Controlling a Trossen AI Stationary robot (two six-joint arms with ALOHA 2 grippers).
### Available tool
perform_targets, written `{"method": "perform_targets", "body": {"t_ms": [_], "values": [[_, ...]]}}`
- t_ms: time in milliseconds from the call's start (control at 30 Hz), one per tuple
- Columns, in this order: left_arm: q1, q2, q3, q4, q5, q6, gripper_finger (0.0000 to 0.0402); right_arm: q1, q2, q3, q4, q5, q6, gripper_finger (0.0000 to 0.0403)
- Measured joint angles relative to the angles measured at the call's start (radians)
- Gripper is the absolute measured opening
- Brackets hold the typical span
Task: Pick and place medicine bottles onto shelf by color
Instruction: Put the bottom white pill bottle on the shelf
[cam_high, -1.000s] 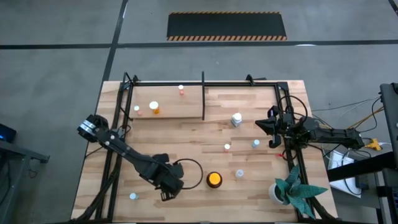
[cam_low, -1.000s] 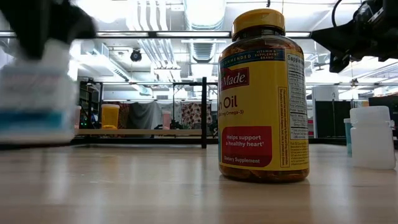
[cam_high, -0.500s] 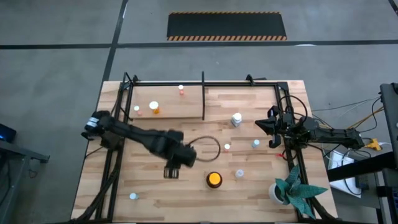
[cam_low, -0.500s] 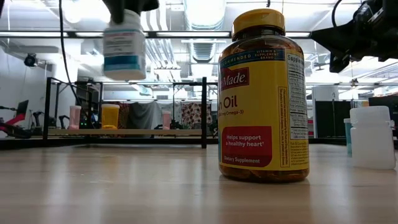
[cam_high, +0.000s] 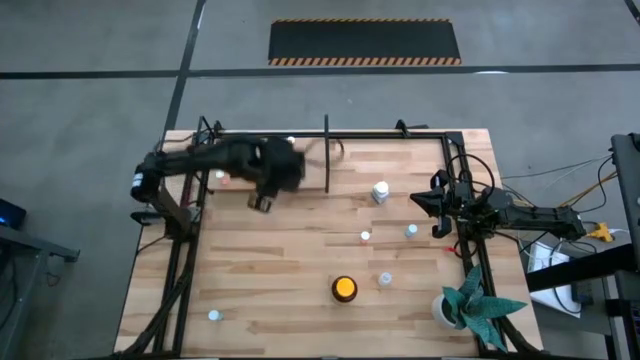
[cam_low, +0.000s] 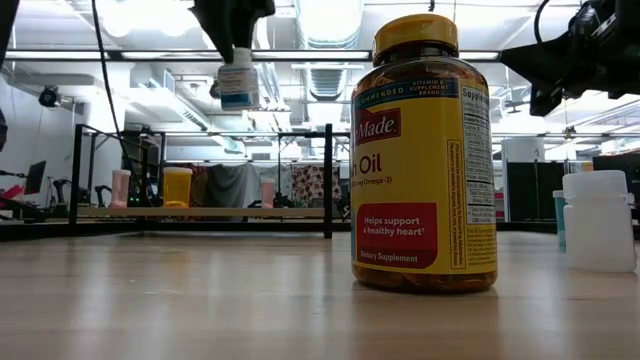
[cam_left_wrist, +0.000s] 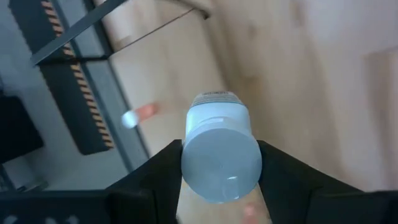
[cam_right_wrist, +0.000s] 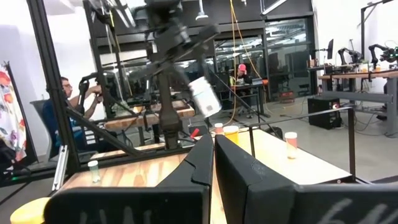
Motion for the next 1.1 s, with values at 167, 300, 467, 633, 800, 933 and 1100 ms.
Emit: {"method": "perform_targets", "body": {"t_ms": [167,300,467,633,800,933,1100], "values": [[0.195,-0.048,-0.001,0.036,0.085,0.15,0.0163,0.0,0.0,0.0,-0.001,0.0,0.001,0.0009],[0.361,-0.066,-0.015,0.093,0.205,0.245,0.0163,0.0,0.0,0.0,-0.002,0.0,0.011,0.0009],[0.525,-0.067,-0.096,0.183,0.261,0.35,0.0163,0.0,0.0,0.0,-0.003,0.0,0.016,0.0009],[0.66,-0.066,-0.218,0.27,0.292,0.427,0.0163,0.0,0.0,0.0,-0.007,0.0,0.02,0.0009],[0.751,-0.065,-0.33,0.328,0.293,0.484,0.0163,0.0,0.0,0.0,-0.007,0.0,0.021,0.0009],[0.804,-0.065,-0.402,0.351,0.292,0.495,0.0163,0.0,0.0,0.0,-0.007,0.0,0.021,0.0009],[0.832,-0.068,-0.455,0.406,0.291,0.517,0.0163,0.0,0.0,0.0,-0.007,0.0,0.031,0.0009]]}}
